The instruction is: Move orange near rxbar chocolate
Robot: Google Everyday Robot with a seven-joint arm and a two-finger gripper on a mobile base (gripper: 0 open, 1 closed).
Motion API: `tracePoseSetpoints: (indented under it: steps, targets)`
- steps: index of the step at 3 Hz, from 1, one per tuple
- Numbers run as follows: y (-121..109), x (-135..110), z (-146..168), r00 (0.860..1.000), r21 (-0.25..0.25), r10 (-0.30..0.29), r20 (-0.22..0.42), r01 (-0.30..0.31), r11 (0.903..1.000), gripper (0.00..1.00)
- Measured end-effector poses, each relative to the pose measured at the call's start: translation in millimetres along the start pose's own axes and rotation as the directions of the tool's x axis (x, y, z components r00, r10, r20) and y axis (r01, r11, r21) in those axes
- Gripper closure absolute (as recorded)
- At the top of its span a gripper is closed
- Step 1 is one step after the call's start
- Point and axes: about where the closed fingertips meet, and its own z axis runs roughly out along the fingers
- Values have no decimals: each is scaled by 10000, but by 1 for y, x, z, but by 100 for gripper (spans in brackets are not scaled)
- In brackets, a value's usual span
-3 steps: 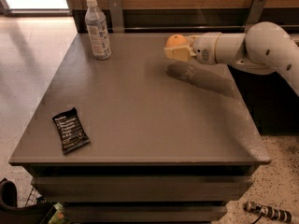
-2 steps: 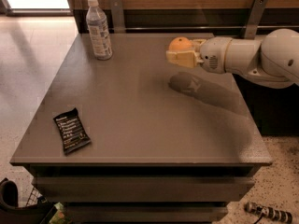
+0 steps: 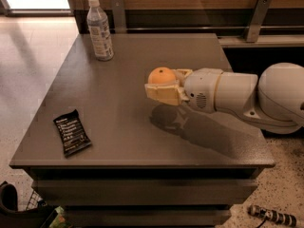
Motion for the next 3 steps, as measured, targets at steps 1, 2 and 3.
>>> tracePoseSetpoints:
  steps: [1, 2, 3]
  targets:
    - [49, 15, 14, 9999, -524, 44, 105, -38, 9986, 100]
    - [93, 25, 36, 9997, -1335, -4, 262, 39, 9910, 100]
    - [125, 38, 56, 9997, -2064, -25, 248, 76, 9784, 100]
